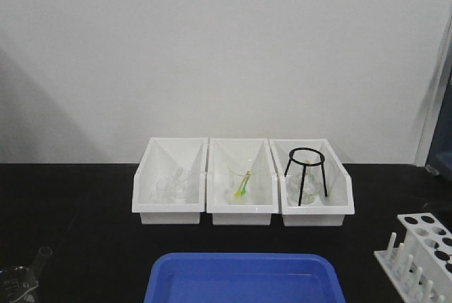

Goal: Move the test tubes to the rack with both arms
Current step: 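Reach the left gripper to the glass test tube in the beaker and grasp, then lift the test tube up out of the beaker with the left gripper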

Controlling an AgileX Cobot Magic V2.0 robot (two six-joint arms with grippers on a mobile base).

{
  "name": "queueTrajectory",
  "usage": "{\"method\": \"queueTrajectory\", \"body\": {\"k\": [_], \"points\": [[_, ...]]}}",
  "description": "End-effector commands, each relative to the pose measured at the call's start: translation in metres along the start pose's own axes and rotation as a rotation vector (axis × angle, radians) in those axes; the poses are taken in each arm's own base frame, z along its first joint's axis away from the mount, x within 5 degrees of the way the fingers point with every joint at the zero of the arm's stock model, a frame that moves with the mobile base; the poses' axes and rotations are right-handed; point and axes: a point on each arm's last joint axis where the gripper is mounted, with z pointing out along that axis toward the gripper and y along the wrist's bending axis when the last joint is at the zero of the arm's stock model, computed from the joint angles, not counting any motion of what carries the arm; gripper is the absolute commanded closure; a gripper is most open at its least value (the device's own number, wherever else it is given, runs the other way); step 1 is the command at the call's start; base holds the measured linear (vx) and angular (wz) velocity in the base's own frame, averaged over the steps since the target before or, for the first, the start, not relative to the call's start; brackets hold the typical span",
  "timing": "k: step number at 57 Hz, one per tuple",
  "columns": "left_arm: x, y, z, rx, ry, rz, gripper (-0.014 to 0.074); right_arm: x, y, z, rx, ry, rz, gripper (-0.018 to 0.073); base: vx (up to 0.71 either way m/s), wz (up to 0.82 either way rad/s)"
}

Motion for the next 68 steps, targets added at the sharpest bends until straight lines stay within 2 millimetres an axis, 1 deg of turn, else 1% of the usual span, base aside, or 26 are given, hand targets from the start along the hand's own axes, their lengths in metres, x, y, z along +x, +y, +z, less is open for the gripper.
{"method": "queueTrajectory", "body": {"k": [1, 5, 12, 17, 25, 31, 37, 40, 43, 49, 52, 58, 63, 68], "points": [[-0.005, 0.000, 0.025, -0.001, 0.041, -0.010, 0.0614, -0.004, 0.000, 0.024, 0.001, -0.023, -0.006, 0.0567, 0.00, 0.00], [0.005, 0.001, 0.039, -0.001, 0.095, -0.010, 0.0614, 0.005, 0.000, 0.034, 0.000, 0.017, -0.006, 0.0567, 0.00, 0.00], [0.017, 0.001, 0.053, -0.001, 0.152, 0.005, 0.0608, 0.020, 0.000, 0.047, -0.002, 0.093, -0.006, 0.0567, 0.00, 0.00], [0.021, 0.001, 0.058, 0.005, 0.172, 0.068, 0.0591, 0.026, 0.000, 0.051, -0.002, 0.133, -0.013, 0.0561, 0.00, 0.00], [0.023, 0.001, 0.058, 0.012, 0.188, 0.124, 0.0510, 0.030, 0.000, 0.051, -0.002, 0.172, -0.018, 0.0522, 0.00, 0.00], [0.023, 0.001, 0.058, 0.012, 0.188, 0.124, 0.0408, 0.031, 0.000, 0.051, -0.002, 0.181, -0.018, 0.0446, 0.00, 0.00], [0.023, 0.001, 0.058, 0.012, 0.188, 0.126, 0.0260, 0.031, 0.000, 0.051, -0.002, 0.182, -0.018, 0.0330, 0.00, 0.00], [0.023, 0.001, 0.058, 0.012, 0.190, 0.131, 0.0188, 0.031, 0.000, 0.051, -0.002, 0.182, -0.018, 0.0256, 0.00, 0.00], [0.023, 0.001, 0.058, 0.011, 0.190, 0.135, 0.0117, 0.031, 0.000, 0.051, -0.002, 0.184, -0.018, 0.0162, 0.00, 0.00], [0.023, 0.001, 0.058, 0.014, 0.191, 0.166, 0.0030, 0.031, 0.000, 0.051, -0.002, 0.179, -0.018, 0.0004, 0.00, 0.00], [0.023, 0.001, 0.058, 0.016, 0.188, 0.184, 0.0008, 0.030, 0.000, 0.051, -0.002, 0.172, -0.018, -0.0066, 0.00, 0.00], [0.020, 0.001, 0.058, 0.013, 0.163, 0.157, 0.0001, 0.030, 0.000, 0.051, -0.002, 0.172, -0.018, -0.0138, 0.00, 0.00], [0.020, 0.000, 0.059, 0.013, 0.159, 0.126, 0.0009, 0.030, 0.000, 0.051, -0.002, 0.172, -0.012, -0.0146, 0.00, 0.00], [0.023, 0.000, 0.061, 0.016, 0.179, 0.139, 0.0013, 0.030, 0.000, 0.051, -0.002, 0.172, -0.012, -0.0134, 0.00, 0.00]]}}
